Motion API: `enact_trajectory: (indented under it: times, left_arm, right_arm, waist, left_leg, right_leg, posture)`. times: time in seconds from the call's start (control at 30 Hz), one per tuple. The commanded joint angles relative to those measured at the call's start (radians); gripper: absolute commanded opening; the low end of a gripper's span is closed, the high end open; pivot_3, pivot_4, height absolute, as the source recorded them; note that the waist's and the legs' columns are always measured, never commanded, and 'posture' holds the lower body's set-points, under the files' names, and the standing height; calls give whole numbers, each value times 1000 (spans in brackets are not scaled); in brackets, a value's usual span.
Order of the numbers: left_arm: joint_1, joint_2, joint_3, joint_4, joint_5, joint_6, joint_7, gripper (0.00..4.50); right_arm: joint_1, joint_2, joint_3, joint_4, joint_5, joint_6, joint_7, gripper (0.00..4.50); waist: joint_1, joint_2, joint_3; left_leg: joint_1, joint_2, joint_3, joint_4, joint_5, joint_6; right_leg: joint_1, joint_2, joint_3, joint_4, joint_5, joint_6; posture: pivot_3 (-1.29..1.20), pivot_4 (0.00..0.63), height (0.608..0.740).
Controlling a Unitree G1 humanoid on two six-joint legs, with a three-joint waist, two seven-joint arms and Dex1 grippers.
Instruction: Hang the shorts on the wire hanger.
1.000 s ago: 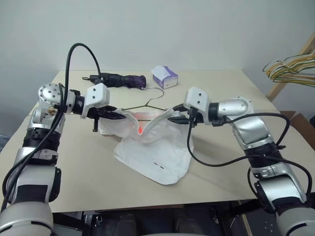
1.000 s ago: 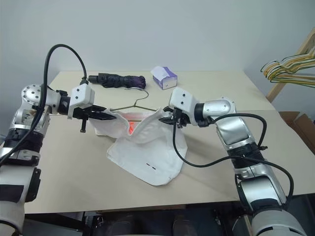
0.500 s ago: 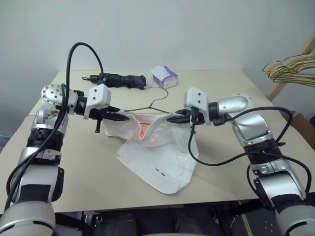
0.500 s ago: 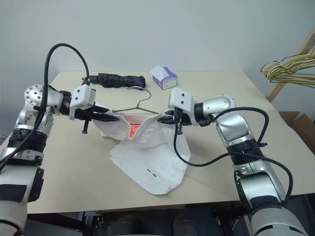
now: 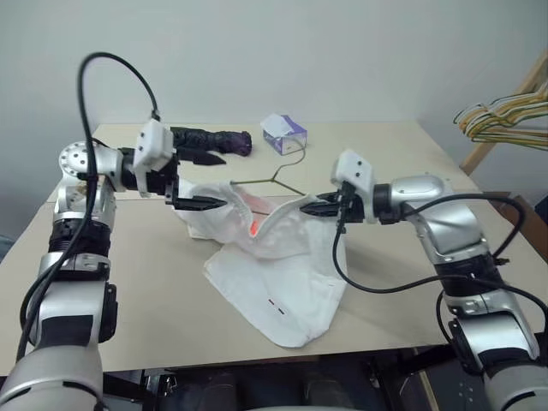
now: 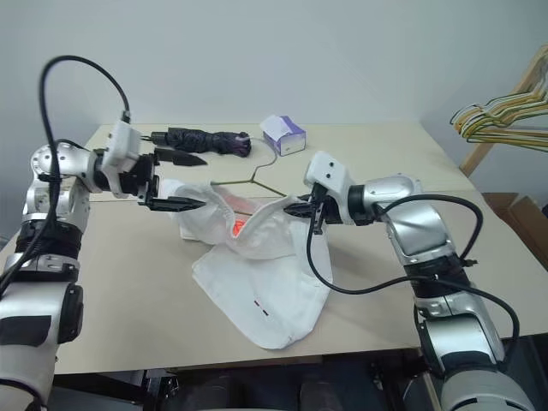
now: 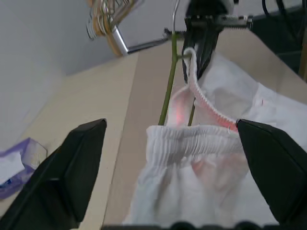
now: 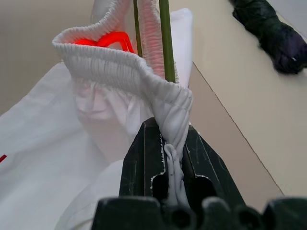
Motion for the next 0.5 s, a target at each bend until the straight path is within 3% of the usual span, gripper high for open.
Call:
enact_trajectory:
  times: [0.03, 0.2, 0.33, 0.5]
  left_arm:
    - [40, -18, 88, -100, -100, 84, 82, 4500]
    - [161, -96, 138, -274, -193, 194, 205, 4500]
    - [252, -147, 100, -415, -186, 240, 304, 4500]
    - [300, -175, 89, -510, -245, 314, 317, 4500]
  right_arm:
    - [24, -29, -123, -112, 33, 201, -131, 43]
    - [71, -46, -309, -248, 54, 589, -325, 43]
    - [62, -79, -461, -333, 14, 907, -443, 43]
    - [99, -154, -598, -303, 14, 955, -586, 43]
  waist:
    - [-11, 0, 0]
    - [-34, 1, -1]
    - [-58, 2, -1]
    - [-93, 4, -2]
  left_leg:
    - [0, 0, -1, 0, 0, 0]
    - [1, 0, -9, 1, 0, 0]
    - [0, -1, -10, 0, 0, 0]
    - [1, -1, -11, 0, 0, 0]
  right_leg:
    - [0, 0, 0, 0, 0, 0]
    - [1, -2, 0, 2, 0, 0]
    - [1, -2, -1, 2, 0, 0]
    - [3, -3, -1, 0, 0, 0]
  posture:
    - [-157, 0, 740]
    - [-203, 0, 740]
    - [-241, 0, 740]
    - [-277, 0, 740]
